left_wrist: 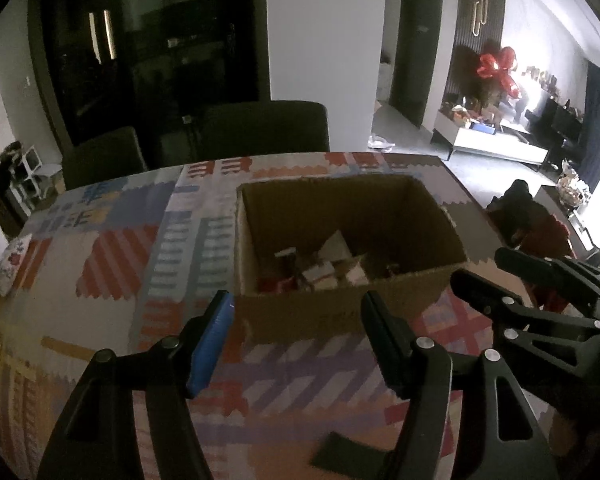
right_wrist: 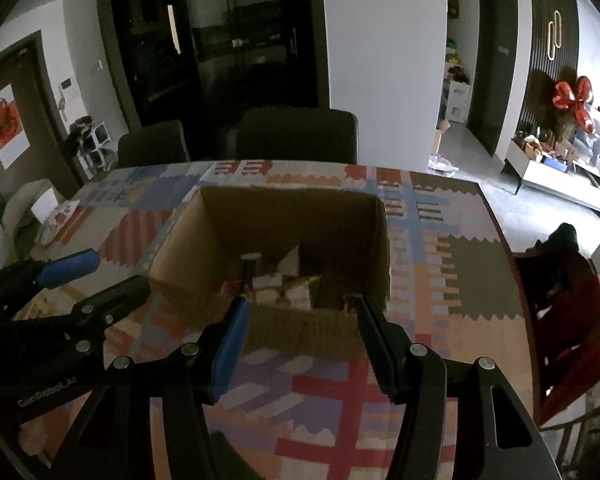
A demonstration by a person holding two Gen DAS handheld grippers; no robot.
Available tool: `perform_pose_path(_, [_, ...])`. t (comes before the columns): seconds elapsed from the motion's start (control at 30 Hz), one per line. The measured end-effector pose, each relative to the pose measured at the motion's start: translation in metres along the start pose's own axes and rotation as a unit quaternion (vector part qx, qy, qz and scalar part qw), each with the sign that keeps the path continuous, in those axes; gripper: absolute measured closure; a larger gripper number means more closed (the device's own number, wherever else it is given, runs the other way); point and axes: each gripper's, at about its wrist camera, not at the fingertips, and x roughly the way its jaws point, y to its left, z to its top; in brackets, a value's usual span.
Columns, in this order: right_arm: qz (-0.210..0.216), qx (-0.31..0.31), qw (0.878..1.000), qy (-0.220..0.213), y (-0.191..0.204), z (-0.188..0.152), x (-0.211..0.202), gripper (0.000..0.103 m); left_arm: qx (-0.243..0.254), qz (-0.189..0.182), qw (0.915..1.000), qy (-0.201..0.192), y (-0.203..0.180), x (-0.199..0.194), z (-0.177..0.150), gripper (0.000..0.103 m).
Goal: Organize snacks
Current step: 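Open both grippers to drop the snacks into the box, then move both empty grippers back down to the remaining snacks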
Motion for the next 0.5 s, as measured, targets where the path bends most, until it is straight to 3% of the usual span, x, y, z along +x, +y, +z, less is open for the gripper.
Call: perform_pose_path(0.5, [0.018, -0.025, 0.999, 0.027, 0.009, -0.048, -0.023, 0.046, -0.007, 0.007, 0.9995, 0.029, -0.009, -0.018, -0.053, 0.031])
